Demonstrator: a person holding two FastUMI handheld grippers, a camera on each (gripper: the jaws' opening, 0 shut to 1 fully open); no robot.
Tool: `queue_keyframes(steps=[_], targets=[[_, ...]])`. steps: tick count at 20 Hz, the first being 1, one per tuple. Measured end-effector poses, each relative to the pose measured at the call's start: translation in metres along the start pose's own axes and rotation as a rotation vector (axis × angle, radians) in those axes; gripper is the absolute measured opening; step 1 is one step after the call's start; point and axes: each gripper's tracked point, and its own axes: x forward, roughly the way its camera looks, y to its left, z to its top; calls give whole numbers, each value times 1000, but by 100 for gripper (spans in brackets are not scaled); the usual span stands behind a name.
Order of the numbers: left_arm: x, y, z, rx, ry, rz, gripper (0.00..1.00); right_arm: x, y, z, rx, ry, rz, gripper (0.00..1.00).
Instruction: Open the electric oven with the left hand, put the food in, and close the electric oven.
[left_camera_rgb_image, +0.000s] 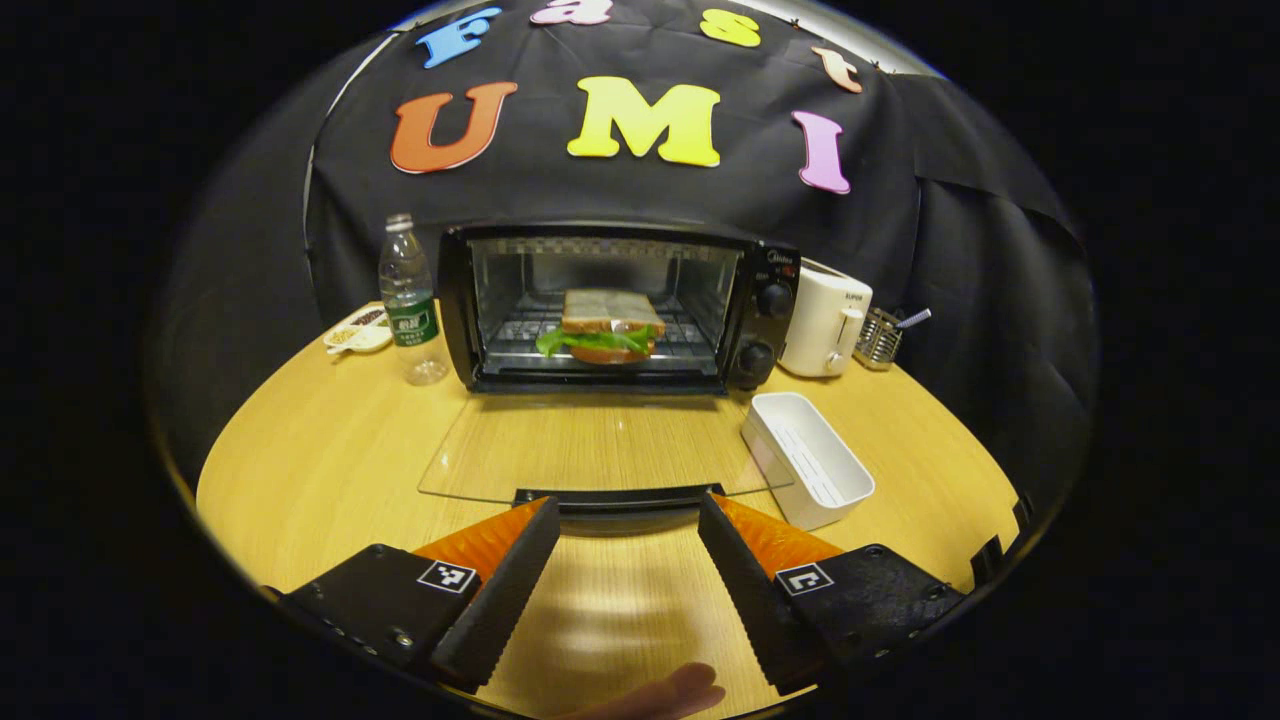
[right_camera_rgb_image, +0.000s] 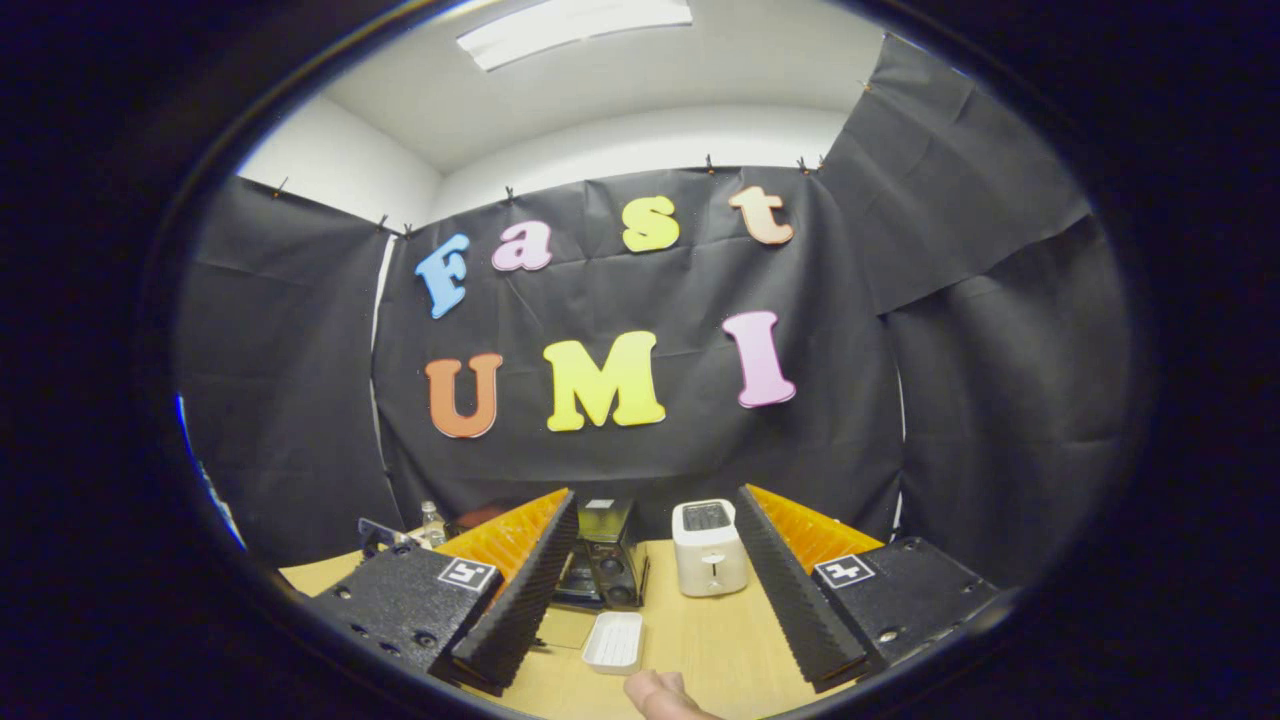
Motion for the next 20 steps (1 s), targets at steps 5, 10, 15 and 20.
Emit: queue_keyframes(steps=[5,10,15,20], targets=[[25,-1,-30,14,113,18,93,3,-1,-9,-16,16,14,100],[35,-1,-41,2,180,23,93,1,-3,-10,-41,14,21,100],[35,0,-40,-15,195,32,92,1,-1,-11,-58,21,29,100],[34,1,-30,17,168,65,93,1,-3,-16,-95,30,17,100]])
